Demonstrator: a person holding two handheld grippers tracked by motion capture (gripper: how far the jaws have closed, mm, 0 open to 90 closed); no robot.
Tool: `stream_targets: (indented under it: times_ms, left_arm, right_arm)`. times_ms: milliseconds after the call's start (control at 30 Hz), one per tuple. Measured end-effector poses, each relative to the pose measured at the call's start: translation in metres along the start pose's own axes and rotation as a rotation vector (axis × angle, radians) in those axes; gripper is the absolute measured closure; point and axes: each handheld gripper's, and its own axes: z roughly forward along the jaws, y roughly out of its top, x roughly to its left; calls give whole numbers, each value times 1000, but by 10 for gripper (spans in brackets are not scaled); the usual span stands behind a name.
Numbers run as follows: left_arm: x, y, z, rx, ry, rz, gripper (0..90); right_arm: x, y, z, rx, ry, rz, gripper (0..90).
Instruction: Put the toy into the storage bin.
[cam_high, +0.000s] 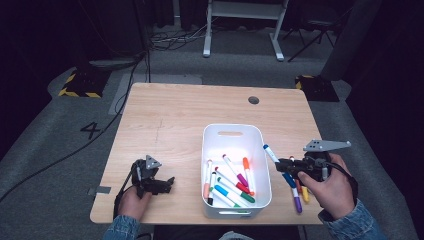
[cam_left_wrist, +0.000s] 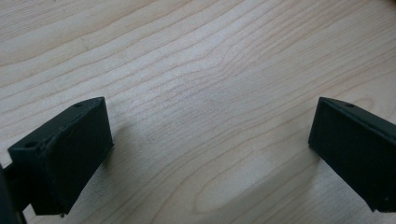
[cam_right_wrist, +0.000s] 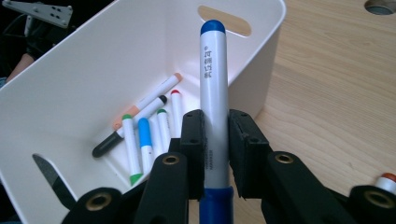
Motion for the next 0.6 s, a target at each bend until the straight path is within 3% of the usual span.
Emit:
stream_targets:
  times_ms: [433,600]
  left_arm:
    - [0,0,0,0,-1,1,0]
    - [0,0,0,0,-1,1,0]
  right_arm:
    - [31,8,16,32,87,-79,770]
    - [41,13,17,32,114,-86,771]
